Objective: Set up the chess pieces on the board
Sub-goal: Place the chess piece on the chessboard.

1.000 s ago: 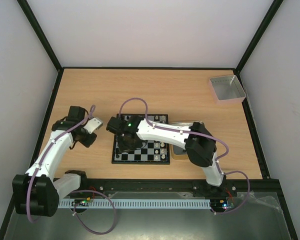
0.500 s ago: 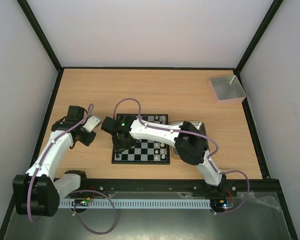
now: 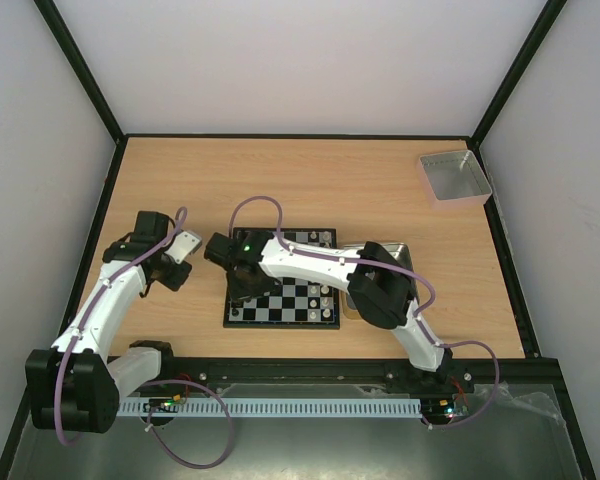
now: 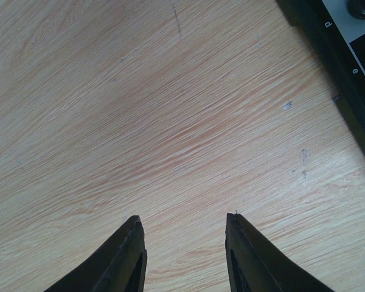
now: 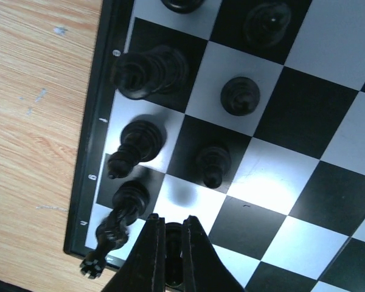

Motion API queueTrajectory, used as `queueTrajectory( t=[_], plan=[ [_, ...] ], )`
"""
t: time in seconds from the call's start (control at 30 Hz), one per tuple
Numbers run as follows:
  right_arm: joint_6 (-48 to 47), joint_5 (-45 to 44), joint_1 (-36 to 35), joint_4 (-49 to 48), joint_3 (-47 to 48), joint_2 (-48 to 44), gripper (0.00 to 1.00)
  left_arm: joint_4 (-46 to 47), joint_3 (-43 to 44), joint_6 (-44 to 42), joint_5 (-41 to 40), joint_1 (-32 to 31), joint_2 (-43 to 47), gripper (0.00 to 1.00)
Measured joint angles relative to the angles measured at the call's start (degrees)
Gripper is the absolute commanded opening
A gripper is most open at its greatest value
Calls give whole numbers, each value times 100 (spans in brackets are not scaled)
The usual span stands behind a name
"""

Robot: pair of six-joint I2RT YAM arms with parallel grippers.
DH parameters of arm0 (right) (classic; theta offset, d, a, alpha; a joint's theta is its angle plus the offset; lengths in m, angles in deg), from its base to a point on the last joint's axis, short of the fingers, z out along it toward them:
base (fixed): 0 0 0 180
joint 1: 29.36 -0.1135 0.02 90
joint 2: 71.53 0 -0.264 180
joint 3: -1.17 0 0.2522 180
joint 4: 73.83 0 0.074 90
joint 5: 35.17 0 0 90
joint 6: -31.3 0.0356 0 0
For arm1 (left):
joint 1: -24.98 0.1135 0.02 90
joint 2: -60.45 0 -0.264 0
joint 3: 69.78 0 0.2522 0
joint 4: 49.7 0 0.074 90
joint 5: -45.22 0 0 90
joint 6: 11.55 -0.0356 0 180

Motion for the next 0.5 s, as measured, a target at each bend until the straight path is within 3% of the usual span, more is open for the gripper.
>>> queueTrajectory(
  t=[0.5],
  plan=[
    [0,55,144,-66,-247,0,2,11,-2,4,0,0,0,38]
  ],
)
